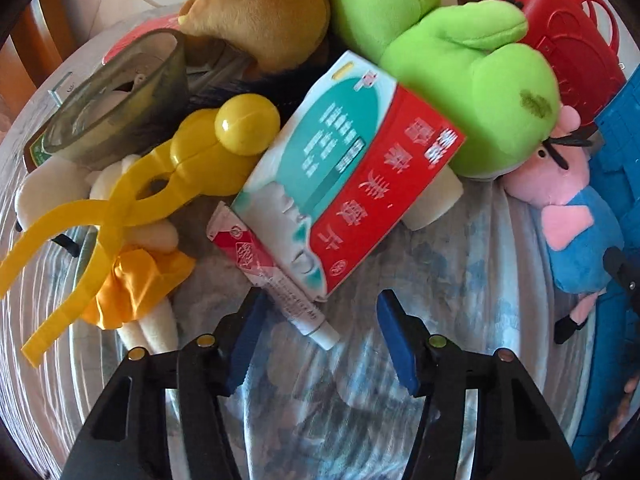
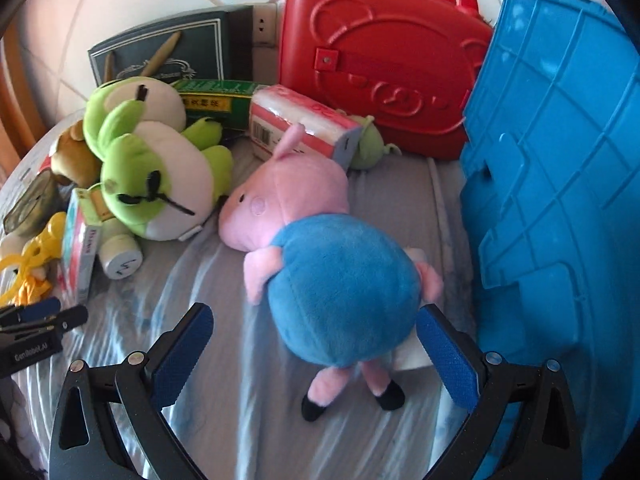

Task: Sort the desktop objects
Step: 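Grasp the ointment tube with the left gripper while the right grasps the red-teal medicine box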

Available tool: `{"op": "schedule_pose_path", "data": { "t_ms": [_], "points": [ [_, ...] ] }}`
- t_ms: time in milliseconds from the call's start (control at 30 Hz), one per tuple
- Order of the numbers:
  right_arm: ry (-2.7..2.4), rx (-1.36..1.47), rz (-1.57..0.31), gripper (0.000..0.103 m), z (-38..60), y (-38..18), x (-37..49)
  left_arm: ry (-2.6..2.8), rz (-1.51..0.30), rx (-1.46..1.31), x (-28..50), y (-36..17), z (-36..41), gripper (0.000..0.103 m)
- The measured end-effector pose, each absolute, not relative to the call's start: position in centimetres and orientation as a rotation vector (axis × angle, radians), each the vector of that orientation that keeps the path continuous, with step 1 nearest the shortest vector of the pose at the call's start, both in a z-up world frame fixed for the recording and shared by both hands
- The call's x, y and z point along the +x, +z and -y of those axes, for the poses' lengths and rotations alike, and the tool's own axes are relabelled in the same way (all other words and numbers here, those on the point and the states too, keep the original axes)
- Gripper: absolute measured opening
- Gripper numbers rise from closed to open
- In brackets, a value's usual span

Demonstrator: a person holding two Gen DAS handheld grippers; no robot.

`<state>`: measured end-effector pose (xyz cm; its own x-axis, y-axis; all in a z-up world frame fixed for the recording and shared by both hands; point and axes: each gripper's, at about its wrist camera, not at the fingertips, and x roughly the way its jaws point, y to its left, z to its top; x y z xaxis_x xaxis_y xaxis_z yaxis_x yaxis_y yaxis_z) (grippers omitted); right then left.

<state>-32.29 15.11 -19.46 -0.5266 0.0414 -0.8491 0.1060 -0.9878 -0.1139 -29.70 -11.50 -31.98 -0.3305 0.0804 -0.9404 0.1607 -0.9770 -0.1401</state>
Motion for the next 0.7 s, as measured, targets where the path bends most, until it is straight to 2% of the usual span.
{"op": "schedule_pose_path", "data": {
  "t_ms": [67,133,200,300,433,533,700],
  "points": [
    [-2.690,1.529,-0.261,0.103,-15.1,-20.6,-33.3,-2.528,-0.261,1.758,-29.7,-32.1,11.5,0.056],
    [-2.691,1.551,-0.307,0.103,-15.0,-21.7,-34.2,-2.551,-0.207,1.741,-29.5,-32.1,11.8,0.046],
    [-2.710,1.565,-0.369,0.103,-14.8,-22.5,-34.8,-2.572,-0.154,1.740,-29.1,-32.2,12.3,0.028],
    [-2.720,1.577,-0.433,0.103,-14.7,-23.0,-35.1,-2.586,-0.130,1.736,-28.2,-32.3,13.5,0.017],
    [-2.715,1.612,-0.437,0.083,-14.8,-22.8,-34.2,-2.541,-0.161,1.739,-26.9,-32.5,15.6,0.013],
    [-2.654,1.619,-0.333,0.080,-14.2,-21.5,-32.7,-2.548,-0.201,1.756,-25.8,-32.5,16.5,0.013],
    [-2.547,1.601,-0.294,0.081,-12.9,-20.0,-29.9,-2.592,-0.208,1.751,-24.8,-31.5,16.1,0.013]
  ]
}}
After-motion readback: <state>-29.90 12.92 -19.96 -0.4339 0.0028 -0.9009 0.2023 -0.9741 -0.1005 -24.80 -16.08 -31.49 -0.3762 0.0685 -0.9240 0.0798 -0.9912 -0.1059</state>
